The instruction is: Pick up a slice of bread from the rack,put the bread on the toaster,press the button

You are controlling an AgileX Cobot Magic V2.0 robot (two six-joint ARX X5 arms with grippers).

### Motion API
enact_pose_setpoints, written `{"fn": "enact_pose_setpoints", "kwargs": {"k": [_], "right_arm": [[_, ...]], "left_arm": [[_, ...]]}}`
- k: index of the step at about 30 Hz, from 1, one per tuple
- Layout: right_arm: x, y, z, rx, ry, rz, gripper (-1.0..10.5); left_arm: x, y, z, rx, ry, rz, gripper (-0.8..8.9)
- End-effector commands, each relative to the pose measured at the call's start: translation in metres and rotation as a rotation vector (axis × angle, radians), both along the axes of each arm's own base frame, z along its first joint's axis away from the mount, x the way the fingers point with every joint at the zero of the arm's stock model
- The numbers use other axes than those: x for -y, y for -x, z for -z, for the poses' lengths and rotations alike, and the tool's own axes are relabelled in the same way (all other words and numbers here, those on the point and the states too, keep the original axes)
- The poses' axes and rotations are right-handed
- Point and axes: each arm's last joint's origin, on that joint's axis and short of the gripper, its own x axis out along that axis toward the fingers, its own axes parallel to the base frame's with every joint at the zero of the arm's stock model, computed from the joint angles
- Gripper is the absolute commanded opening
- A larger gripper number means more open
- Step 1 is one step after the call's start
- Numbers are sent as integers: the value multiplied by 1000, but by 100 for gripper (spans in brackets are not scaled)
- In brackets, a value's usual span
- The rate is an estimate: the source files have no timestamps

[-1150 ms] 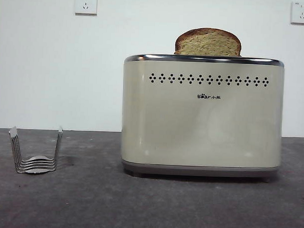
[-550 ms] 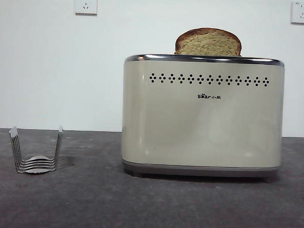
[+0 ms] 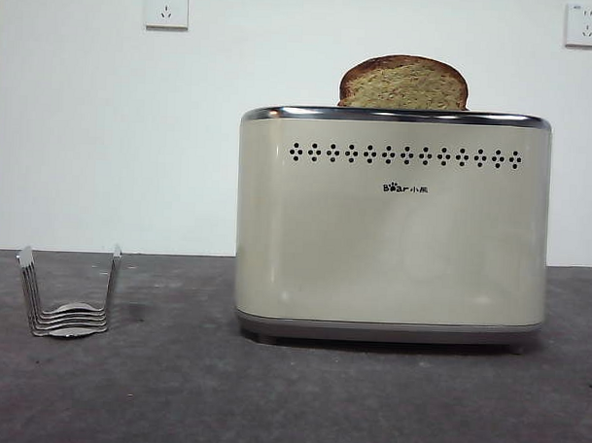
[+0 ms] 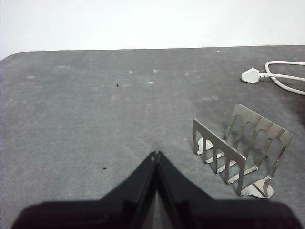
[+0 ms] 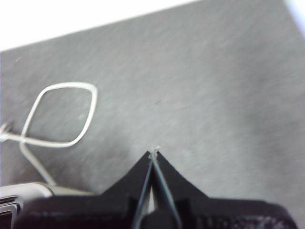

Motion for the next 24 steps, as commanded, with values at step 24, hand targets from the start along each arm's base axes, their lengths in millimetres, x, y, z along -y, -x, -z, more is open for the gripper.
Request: {"fn": "enact_pose_setpoints", "kwargs": {"k": [24], "right_arm": [[-46,180,224,654,203,-133,0]], "left_arm": [[0,-1,3,-2,7,5,-3]]}}
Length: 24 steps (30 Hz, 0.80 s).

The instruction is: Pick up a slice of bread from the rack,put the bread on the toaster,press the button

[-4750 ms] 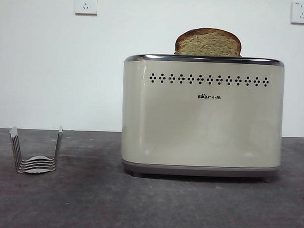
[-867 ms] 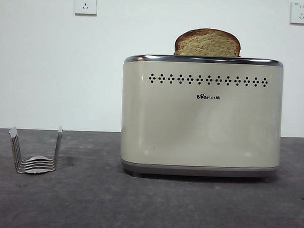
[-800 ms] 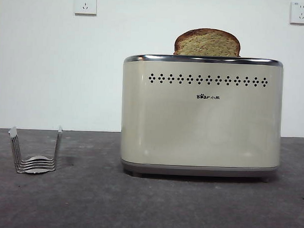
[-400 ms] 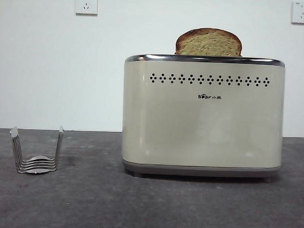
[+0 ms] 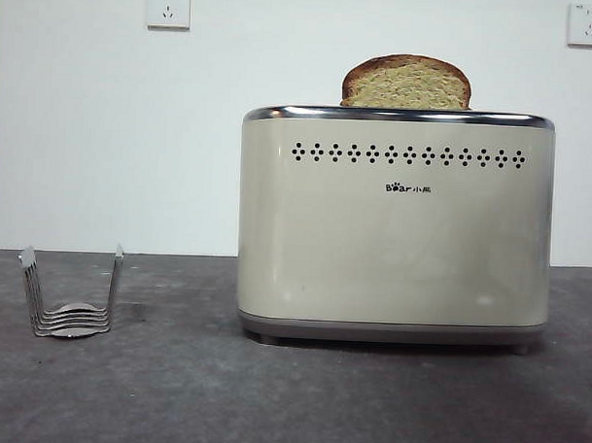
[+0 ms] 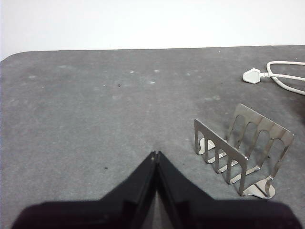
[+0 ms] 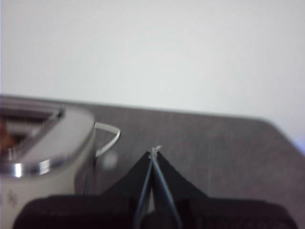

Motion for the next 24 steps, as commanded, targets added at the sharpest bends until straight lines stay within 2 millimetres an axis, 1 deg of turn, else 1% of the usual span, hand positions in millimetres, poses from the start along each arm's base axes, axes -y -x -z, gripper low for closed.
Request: {"fn": "enact_pose_setpoints", "kwargs": {"k": [1,3,6,11,18,24], "right_arm": [[0,-1,30,-18,-47,-4,0],[0,-2,45,-23,-48,-4,0],[0,-2,60,-40,-48,-2,0],[0,-2,79,-60,-60,-2,0],[0,0,89,-153,-62,22,0],[0,0,88,-150,-64,24,1]], "left_arm": [[0,-1,3,-2,7,5,-3],[0,-1,3,-2,7,5,-3],[0,-1,3,-2,7,5,-3],[0,-1,3,-2,7,5,-3],[0,-1,3,-2,7,5,-3],[0,-1,3,-2,7,5,-3]]}}
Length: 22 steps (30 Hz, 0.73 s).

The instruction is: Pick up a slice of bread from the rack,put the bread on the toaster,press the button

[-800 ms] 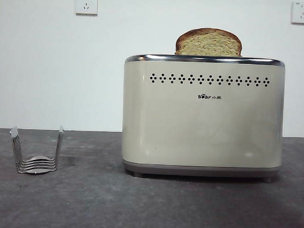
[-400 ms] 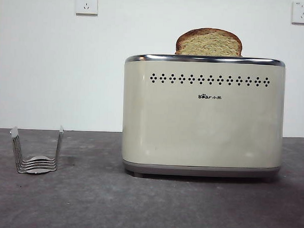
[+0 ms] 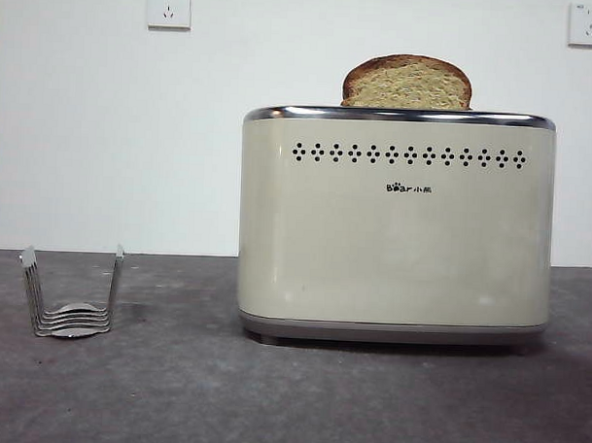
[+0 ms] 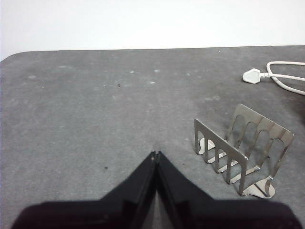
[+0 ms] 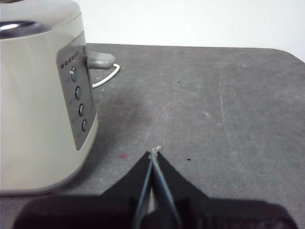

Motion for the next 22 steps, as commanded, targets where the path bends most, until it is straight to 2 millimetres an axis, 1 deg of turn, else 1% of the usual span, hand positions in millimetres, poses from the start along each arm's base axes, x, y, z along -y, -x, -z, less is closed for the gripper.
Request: {"fn": "enact_pose_setpoints", "kwargs": {"k": [1,22], "right_arm": [[-1,0,2,-2,-12,-3,1],[-3,0,2,-3,-7,-22,1]], "left_arm": [[0,-1,3,-2,7,5,-3],[0,-1,3,-2,7,5,-3]]}}
